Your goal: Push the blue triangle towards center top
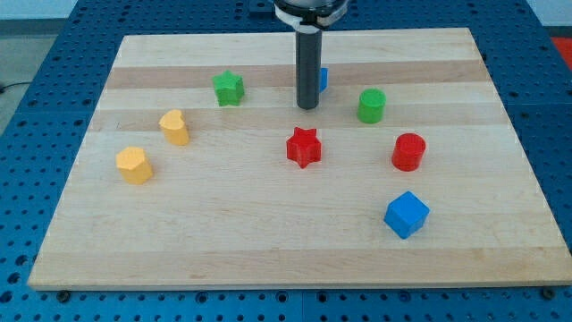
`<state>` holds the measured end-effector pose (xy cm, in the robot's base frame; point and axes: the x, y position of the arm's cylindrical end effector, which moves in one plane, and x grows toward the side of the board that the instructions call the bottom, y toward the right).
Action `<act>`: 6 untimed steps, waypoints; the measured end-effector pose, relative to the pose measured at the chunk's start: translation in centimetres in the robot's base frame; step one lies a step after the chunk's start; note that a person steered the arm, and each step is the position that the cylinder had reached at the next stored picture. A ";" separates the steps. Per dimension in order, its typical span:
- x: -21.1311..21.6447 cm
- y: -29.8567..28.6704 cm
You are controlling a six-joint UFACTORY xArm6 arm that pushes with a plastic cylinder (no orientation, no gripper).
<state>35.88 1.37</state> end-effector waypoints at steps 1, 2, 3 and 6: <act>-0.8 0.0; -1.2 0.1; -2.1 0.1; -6.0 1.7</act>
<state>29.92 3.02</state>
